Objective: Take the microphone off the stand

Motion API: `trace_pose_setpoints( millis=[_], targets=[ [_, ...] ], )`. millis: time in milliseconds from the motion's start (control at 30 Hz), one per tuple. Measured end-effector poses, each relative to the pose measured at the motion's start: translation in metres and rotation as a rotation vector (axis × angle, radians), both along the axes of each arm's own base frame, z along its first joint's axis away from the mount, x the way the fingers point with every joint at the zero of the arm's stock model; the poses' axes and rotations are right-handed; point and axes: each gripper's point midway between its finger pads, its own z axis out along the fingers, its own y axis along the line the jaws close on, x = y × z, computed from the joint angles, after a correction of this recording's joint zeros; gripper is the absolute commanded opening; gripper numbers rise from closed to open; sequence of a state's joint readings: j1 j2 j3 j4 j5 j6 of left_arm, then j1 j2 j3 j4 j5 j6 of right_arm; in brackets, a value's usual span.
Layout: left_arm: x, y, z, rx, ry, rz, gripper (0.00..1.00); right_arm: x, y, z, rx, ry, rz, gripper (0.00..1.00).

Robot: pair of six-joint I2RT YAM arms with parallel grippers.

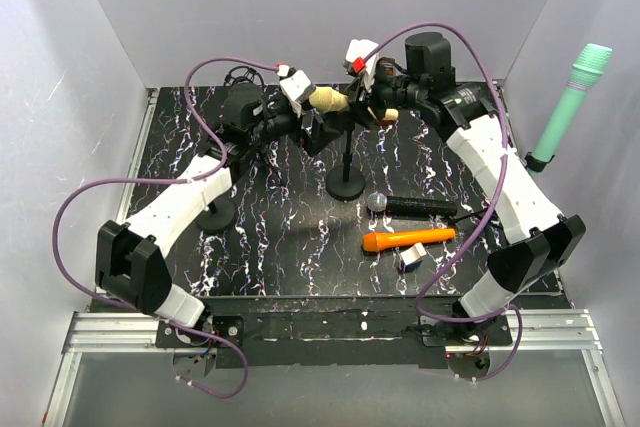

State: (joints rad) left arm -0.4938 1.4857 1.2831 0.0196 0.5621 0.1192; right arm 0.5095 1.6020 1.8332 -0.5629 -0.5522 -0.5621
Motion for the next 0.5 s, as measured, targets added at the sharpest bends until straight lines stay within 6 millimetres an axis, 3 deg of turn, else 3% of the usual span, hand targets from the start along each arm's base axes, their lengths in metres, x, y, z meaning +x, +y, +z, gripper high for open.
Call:
trace_pose_setpoints(
  millis=[167,300,500],
  targets=[
    [0.016,-0.002,-0.005,-0.027,-0.023,-0.027,0.97,-0.006,-0.017,0.017,-0.011,0.044,0.000,0.69],
    [0.013,-0.010,-0.018,-0.028,0.000,-0.103,0.94,0.001,-0.037,0.023,-0.040,0.059,0.011,0.70],
    [0.010,-0.015,-0.023,-0.028,0.007,-0.136,0.88,0.014,-0.055,-0.018,-0.142,0.112,0.031,0.70]
  ],
)
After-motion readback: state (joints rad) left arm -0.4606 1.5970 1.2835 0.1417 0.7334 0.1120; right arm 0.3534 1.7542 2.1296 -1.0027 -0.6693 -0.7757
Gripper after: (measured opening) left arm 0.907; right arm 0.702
